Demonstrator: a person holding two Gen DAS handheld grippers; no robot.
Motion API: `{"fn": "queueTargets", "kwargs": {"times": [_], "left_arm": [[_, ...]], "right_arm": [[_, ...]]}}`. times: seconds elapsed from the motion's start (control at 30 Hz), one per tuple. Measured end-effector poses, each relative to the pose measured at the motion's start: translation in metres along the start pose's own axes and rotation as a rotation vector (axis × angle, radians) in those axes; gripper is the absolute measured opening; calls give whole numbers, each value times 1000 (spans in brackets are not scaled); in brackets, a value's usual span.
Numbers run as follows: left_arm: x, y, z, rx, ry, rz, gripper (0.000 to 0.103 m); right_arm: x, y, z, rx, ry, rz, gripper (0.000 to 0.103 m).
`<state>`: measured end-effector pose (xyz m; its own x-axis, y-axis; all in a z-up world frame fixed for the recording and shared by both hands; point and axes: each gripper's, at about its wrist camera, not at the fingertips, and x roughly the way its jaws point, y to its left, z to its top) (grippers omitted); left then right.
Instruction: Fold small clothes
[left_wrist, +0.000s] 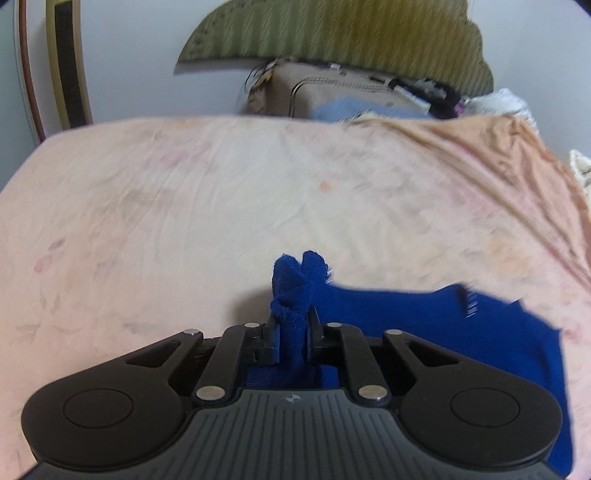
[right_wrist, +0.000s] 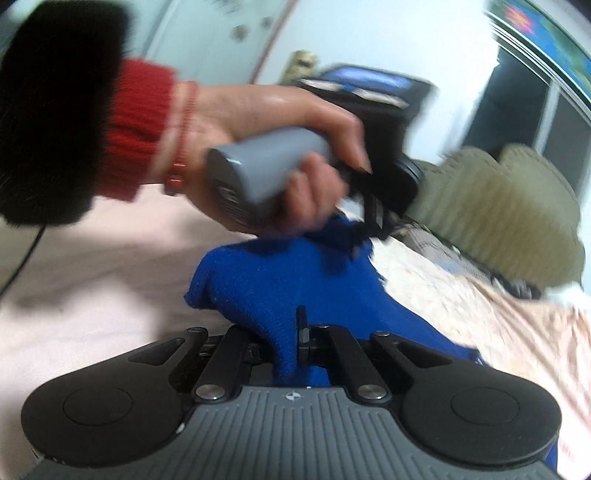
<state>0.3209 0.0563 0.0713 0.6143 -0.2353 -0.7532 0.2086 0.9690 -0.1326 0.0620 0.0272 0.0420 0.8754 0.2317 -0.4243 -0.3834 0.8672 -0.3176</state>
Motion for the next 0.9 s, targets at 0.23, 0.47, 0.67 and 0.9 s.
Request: {"fn": "queueTargets", "kwargs": {"times": [0.23,0.47,0.67,0.9], "left_arm": [[-11,-84,4,78,-35,-1,11],[9,-179,-4,184,-4,-24,11],[42,-256,-27,289,33,-23,11],[68,-305,-51,385,32,7,11]], "right_arm": [[-51,-79,-26,284,-46,-73,3],[-82,-156,-73,545,-56,-137,3],[-91,-199,-125,735,-42,-171,3],[-96,-230,-178,966,-3,-119,4]]}}
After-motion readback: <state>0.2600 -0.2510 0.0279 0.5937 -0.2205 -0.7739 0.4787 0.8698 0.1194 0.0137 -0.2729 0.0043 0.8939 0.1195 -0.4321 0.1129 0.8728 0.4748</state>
